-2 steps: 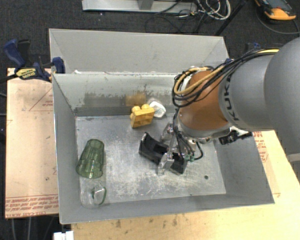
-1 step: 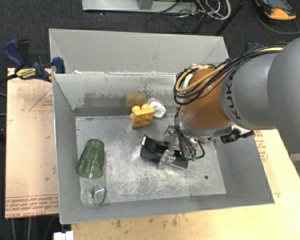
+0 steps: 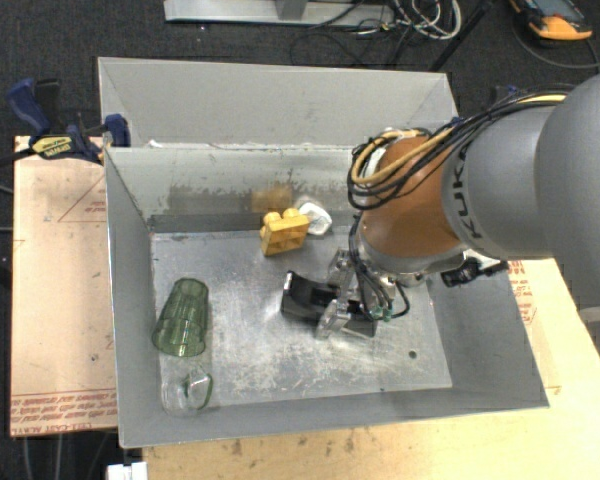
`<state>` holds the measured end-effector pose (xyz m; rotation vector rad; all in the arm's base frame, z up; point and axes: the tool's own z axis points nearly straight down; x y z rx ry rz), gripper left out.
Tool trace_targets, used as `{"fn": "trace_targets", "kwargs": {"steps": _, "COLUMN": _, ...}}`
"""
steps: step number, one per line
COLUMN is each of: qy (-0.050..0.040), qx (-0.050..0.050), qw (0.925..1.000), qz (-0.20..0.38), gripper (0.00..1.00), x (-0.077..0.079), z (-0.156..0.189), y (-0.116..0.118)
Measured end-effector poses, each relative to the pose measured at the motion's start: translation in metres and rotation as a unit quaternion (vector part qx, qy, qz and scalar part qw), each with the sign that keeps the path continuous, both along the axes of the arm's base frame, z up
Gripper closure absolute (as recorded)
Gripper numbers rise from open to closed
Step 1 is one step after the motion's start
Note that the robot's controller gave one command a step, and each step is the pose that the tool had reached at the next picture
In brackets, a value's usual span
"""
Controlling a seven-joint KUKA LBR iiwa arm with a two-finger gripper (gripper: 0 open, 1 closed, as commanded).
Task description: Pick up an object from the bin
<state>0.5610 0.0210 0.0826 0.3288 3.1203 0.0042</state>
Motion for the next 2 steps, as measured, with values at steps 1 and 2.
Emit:
{"fn": "trace_targets", "kwargs": {"steps": 1, "qy": 0.0019, "qx": 0.000, "qw": 1.0000, "qz": 0.000, "gripper": 1.00, "x": -0.0013, "z": 0.0025, "y": 0.0001}}
{"fn": "trace_targets", "kwargs": {"steps": 2, "qy": 0.0046, "qx": -0.001, "qw": 1.0000, "qz": 0.000, "gripper": 1.00, "x": -0.0029, "z": 0.0109, "y": 0.0000}}
